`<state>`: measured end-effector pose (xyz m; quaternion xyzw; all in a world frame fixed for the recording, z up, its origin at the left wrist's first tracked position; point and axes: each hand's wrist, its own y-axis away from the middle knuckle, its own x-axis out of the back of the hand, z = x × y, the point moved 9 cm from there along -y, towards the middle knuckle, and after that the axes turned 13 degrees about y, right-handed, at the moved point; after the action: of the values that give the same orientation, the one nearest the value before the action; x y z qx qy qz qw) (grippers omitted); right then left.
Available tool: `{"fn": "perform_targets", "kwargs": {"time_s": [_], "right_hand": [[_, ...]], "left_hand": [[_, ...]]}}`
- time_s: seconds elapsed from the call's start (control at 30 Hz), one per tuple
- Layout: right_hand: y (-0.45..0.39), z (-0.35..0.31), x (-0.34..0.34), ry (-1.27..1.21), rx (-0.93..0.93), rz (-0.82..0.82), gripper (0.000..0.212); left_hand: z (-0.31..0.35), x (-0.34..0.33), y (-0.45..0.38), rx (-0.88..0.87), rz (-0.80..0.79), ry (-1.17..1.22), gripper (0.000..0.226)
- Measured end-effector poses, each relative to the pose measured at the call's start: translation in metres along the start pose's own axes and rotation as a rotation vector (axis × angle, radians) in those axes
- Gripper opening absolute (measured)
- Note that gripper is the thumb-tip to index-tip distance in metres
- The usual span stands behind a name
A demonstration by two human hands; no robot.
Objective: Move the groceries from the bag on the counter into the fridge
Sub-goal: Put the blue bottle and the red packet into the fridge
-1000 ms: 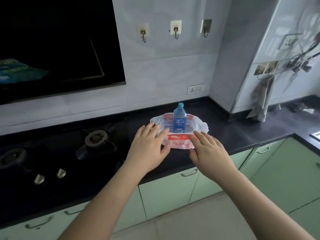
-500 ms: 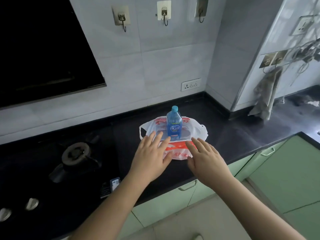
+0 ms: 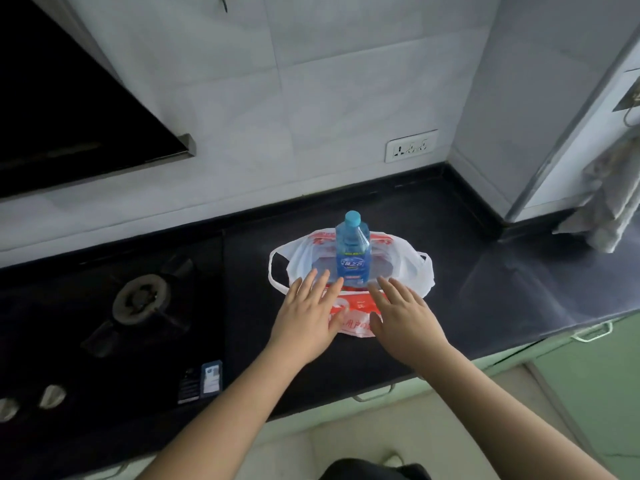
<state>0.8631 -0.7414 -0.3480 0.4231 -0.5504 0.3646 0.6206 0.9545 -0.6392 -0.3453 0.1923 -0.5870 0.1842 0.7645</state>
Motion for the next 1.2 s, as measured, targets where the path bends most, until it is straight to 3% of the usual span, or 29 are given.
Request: {"fn": "perform_targets", "kwargs": {"time_s": [0.27, 0.67, 0.8, 0.93, 1.03, 1.2], "right_hand": [[-0.036, -0.004, -0.045, -0.006, 0.001, -0.127, 0.058], [-0.072, 0.008, -0.071, -0.018, -0.183, -0.198, 0.047], [-0.066, 0.007, -0.091, 0.005, -0.171, -0.247, 0.044], [-0.048, 0.001, -0.105, -0.016, -0.116, -0.265, 0.062], [-0.035, -0.002, -0.115, -0.051, -0.076, -0.273, 0.049], [-0.019, 0.000, -0.121, -0.081, -0.030, -0.284, 0.047]], "left_hand": [[-0.035, -0.038, -0.023, -0.005, -0.067, 0.024, 0.065], [-0.055, -0.066, -0.061, -0.141, -0.177, 0.139, 0.066], [-0.059, -0.082, -0.057, -0.184, -0.182, 0.143, 0.061], [-0.061, -0.095, -0.047, -0.163, -0.187, 0.181, 0.065], [-0.062, -0.099, -0.040, -0.142, -0.161, 0.213, 0.066], [-0.058, -0.108, -0.026, -0.150, -0.106, 0.275, 0.052]]}}
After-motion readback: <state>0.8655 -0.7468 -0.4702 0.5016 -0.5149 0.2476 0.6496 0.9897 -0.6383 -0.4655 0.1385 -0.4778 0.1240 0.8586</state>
